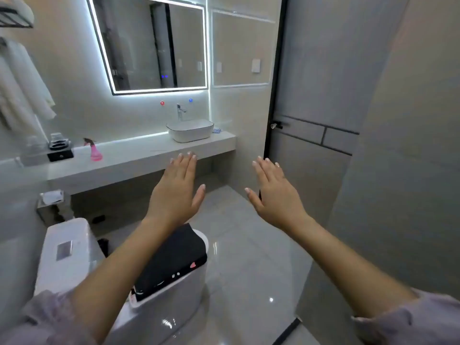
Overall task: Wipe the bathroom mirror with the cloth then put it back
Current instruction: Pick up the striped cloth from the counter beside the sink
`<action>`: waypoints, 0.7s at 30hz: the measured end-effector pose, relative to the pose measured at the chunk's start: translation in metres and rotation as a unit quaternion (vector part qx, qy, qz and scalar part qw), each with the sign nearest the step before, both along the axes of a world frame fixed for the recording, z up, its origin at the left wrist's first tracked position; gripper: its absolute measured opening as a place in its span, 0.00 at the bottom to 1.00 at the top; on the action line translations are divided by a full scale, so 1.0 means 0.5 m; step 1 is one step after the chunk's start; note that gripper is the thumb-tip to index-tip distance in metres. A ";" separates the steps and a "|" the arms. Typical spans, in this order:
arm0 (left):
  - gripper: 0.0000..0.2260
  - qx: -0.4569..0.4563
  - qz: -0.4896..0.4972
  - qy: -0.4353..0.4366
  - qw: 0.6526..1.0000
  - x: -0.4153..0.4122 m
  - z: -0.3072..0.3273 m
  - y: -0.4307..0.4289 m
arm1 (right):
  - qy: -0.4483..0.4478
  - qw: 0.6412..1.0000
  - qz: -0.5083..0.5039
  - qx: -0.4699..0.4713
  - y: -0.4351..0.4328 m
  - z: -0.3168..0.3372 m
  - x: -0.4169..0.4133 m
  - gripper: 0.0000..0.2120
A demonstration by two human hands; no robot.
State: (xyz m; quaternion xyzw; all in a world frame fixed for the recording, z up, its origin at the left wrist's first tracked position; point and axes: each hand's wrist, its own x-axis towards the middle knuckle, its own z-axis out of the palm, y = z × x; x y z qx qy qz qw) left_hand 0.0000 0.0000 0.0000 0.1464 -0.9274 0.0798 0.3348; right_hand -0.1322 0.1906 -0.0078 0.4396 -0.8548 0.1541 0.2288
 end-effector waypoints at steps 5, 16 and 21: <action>0.28 -0.004 0.003 -0.013 1.000 -0.069 -0.015 -0.033 | 0.007 1.000 0.000 0.009 -0.035 -0.016 -0.069 0.31; 0.29 0.006 0.054 -0.020 0.998 -0.356 -0.048 -0.163 | 0.032 0.998 0.056 0.003 -0.196 -0.048 -0.383 0.31; 0.29 0.011 0.095 -0.013 0.995 -0.541 -0.035 -0.240 | 0.041 0.995 0.088 0.026 -0.290 -0.031 -0.590 0.32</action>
